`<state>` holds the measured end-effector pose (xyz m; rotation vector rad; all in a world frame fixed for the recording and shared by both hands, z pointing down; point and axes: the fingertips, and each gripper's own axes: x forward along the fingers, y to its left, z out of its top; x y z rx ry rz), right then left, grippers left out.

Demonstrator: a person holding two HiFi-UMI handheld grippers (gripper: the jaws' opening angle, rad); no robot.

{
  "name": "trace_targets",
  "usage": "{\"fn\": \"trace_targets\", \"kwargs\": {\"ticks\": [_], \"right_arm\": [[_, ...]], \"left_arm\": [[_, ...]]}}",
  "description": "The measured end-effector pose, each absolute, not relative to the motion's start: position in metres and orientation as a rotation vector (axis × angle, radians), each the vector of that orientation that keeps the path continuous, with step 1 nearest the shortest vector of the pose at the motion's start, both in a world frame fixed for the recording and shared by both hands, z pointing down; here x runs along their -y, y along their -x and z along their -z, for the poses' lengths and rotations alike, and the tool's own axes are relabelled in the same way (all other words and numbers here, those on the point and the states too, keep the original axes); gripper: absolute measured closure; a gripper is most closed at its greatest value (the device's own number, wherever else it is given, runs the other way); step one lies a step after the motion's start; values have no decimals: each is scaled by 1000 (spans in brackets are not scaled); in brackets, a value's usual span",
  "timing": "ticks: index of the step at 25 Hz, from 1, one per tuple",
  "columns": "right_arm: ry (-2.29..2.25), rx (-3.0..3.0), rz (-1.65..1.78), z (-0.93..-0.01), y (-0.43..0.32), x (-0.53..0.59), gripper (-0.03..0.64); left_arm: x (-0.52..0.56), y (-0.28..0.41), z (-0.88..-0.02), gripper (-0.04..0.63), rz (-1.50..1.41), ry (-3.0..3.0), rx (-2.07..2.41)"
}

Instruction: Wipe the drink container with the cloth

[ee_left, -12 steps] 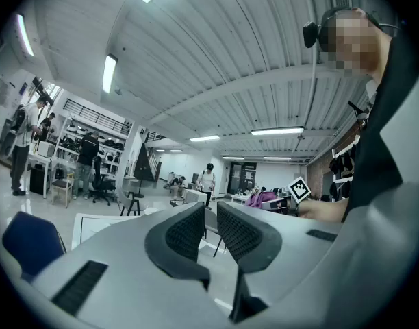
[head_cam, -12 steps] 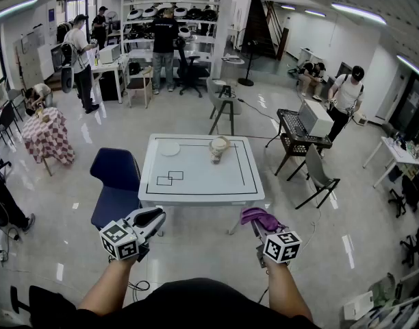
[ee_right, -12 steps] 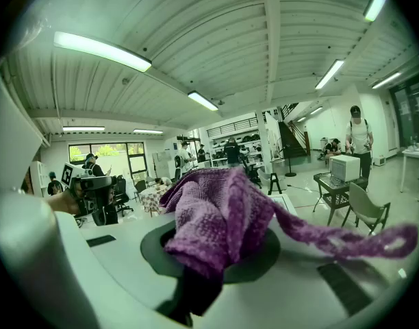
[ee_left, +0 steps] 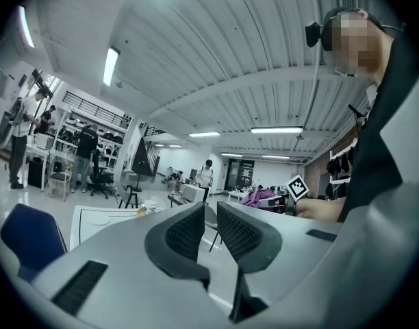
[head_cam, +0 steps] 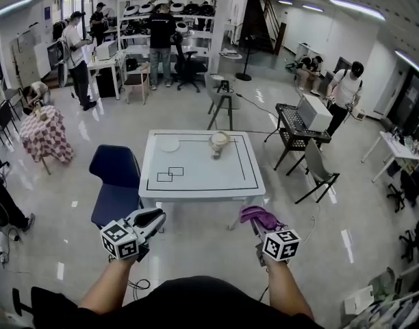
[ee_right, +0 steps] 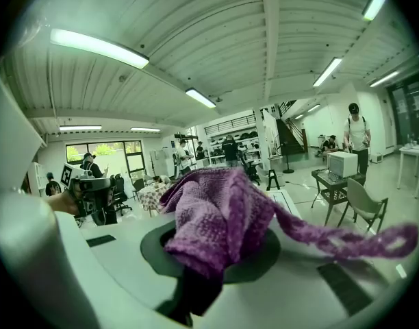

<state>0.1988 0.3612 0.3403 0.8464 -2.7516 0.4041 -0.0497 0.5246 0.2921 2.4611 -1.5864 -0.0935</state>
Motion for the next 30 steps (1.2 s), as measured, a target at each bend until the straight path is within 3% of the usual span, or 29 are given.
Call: {"fn": "trace_targets", "kwargs": {"ticks": [17,30], "right_arm": [[-858,2703,-433,-360,-150,-397,532],[-925,2648,-464,-376,-156,-386,535]], "left_arm": [[-556,99,-310,531,94,-2453,1536],[-539,96,-316,531,96,-2459,1500]]}}
